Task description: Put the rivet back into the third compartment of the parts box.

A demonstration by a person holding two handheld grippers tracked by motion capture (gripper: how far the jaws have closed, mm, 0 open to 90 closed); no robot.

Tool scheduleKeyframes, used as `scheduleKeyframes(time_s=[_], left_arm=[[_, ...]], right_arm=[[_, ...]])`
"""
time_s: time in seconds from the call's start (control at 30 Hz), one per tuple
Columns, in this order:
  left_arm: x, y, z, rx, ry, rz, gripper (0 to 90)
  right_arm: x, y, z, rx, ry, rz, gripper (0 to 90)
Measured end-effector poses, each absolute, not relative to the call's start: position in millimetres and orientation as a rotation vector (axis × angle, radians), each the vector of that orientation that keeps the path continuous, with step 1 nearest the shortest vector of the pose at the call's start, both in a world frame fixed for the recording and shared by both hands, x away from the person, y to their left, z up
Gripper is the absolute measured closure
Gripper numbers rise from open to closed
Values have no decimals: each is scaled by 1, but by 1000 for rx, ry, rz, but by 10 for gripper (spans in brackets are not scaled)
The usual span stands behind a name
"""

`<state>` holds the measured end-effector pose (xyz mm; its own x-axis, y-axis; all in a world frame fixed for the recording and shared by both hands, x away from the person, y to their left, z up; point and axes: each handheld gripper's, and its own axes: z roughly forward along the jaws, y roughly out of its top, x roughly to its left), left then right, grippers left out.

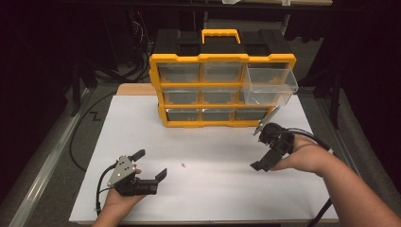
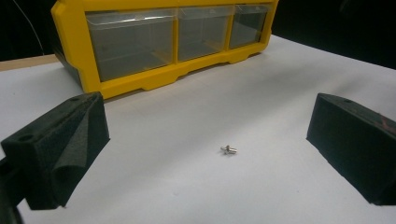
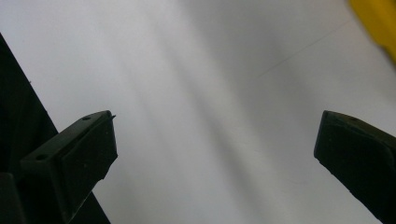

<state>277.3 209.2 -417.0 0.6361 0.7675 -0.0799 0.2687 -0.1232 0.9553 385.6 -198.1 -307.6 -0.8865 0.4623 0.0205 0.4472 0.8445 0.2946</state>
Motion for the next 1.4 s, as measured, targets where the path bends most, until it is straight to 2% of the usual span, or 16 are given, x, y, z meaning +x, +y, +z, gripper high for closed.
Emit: scheduleKeyframes(time_s=[0.17, 0.4, 0.97, 1.23, 1.3, 1.4], left_arm=[[277, 210, -417, 1687, 854, 531, 4], [277, 210, -417, 1689, 853, 531, 4], [277, 210, -417, 1687, 861, 530, 5], [276, 211, -417, 1681, 860, 528, 4], [276, 211, -417, 1680, 862, 527, 4], [276, 212, -417, 1684, 860, 526, 5]], right_arm=[[383, -190, -347, 717, 2982, 469, 1], [378, -166, -381, 676, 2999, 554, 1], [379, -78, -405, 466, 3018, 724, 41], [386, -40, -409, 449, 3017, 780, 212], [388, -33, -409, 441, 3016, 794, 279], [392, -24, -407, 458, 3011, 810, 430]])
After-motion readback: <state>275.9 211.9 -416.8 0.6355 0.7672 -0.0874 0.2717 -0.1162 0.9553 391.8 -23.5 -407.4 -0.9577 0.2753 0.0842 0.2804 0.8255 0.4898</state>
